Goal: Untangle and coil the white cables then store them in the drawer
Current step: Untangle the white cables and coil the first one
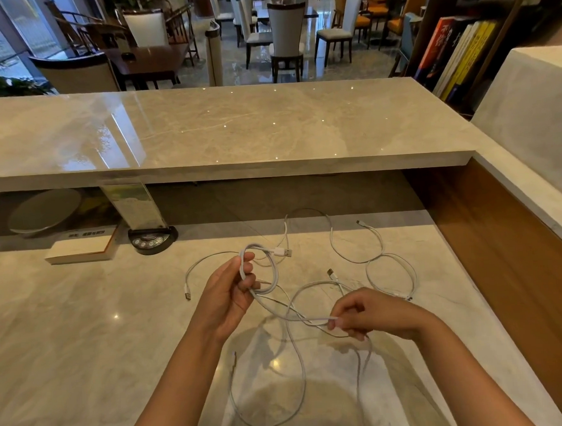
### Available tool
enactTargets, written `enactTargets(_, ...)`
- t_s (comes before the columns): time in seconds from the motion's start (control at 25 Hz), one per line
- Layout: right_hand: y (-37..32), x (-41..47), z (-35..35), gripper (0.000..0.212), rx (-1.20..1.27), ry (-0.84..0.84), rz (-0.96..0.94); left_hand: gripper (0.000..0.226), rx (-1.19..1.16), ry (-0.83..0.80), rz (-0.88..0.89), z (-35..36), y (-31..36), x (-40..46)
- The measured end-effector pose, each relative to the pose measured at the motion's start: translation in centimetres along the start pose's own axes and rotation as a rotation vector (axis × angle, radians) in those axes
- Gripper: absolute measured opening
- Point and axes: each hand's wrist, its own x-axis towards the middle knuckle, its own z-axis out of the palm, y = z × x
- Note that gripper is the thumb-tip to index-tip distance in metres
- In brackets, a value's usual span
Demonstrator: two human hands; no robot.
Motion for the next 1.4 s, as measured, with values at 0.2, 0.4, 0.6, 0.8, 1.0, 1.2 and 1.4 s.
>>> enactTargets(0.2,-0.7,0.4,-1.8,0.013,0.083,0.254,0.08,0.011,-0.009,-0.101,-0.014,-0.5,0.0,-0.3)
enactTargets(0.4,-4.5,2.1,-2.9,0.019,-0.09,0.541,0.068,0.021,0.257,-0.251,-0.114,0.0,-0.7,-1.1)
enactTargets(0.6,-8.8,2.6,-0.4,0.023,-0.275,0.652,-0.047,0.021,0.463,-0.19,-0.128,0.5,-1.8,-1.2)
enactTargets(0.8,-9.1,2.3,4.9,0.029,-0.399,0.565,-0.2,0.023,0.398,-0.089,-0.065,0.6,-2.8,-1.2)
enactTargets(1.0,-6.7,2.8,7.9,0.025,-0.486,0.807,-0.328,0.025,0.28,-0.052,-0.053,1.0,-3.3,-1.1)
enactTargets(1.2,-4.9,3.3,9.3,0.036,-0.713,0.907,-0.373,0.029,0.224,-0.047,-0.087,1.4,-3.5,-0.9)
enactTargets(1.4,-4.0,3.3,9.1,0.044,-0.542,0.828,-0.35,0.026,0.176,0.042,-0.044,1.8,-4.3,-1.0)
